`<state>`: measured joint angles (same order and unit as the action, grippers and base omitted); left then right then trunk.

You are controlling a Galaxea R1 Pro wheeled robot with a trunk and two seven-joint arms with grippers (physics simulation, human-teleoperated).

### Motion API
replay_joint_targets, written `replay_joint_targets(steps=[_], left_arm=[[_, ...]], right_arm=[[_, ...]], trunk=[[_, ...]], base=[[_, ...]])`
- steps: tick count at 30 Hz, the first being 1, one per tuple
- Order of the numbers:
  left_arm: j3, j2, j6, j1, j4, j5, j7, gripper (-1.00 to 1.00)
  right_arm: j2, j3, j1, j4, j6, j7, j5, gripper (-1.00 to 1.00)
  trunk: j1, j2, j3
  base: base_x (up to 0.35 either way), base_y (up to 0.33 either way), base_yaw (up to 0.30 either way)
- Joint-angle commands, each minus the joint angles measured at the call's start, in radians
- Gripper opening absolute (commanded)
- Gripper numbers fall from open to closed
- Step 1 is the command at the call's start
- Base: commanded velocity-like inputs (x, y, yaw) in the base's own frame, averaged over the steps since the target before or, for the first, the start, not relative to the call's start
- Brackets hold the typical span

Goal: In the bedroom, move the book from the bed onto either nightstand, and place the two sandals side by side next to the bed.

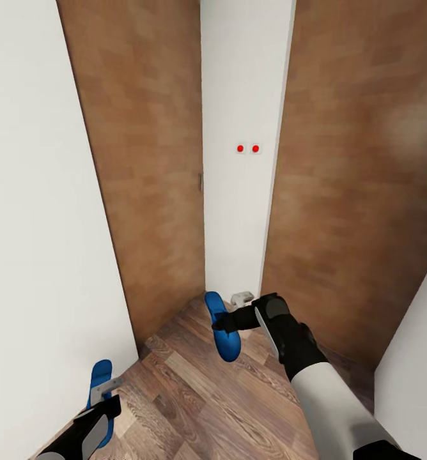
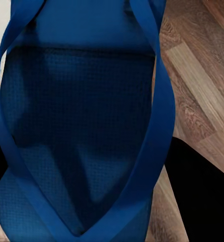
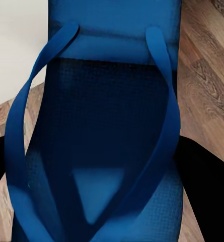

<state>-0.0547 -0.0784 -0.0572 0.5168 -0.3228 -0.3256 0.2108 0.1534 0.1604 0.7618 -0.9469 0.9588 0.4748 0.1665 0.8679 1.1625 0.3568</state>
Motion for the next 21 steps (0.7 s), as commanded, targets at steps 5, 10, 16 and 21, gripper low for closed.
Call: replay_joint_targets(steps=[5, 10, 16, 21], left_arm=[[-0.002, -0.002, -0.015, 0.000, -0.002, -0.004, -0.002, -1.00], [0.000, -0.004, -0.011, 0.000, -0.001, -0.004, -0.007, -1.00], [0.002, -0.001, -0.006, -0.001, 0.005, -0.003, -0.008, -1.00], [0.004, 0.001, 0.006, -0.002, 0.072, -0.002, -0.008, -1.00]], right_arm=[[-0.001, -0.001, -0.004, 0.000, 0.003, 0.009, 0.010, -1.00], [-0.003, -0.002, -0.037, 0.000, -0.001, 0.005, 0.013, -1.00], [-0.007, -0.004, -0.096, 0.000, -0.009, 0.002, 0.018, -1.00], [-0.022, -0.006, -0.161, 0.000, -0.060, 0.001, 0.020, -1.00]], trunk=[[-0.019, -0.034, -0.014], [-0.038, -0.069, -0.030], [-0.061, -0.111, -0.048], [-0.081, -0.146, -0.064]], base=[[0.000, 0.000, 0.058], [0.000, 0.000, 0.013], [0.000, 0.000, 0.003], [0.000, 0.000, 0.000]])
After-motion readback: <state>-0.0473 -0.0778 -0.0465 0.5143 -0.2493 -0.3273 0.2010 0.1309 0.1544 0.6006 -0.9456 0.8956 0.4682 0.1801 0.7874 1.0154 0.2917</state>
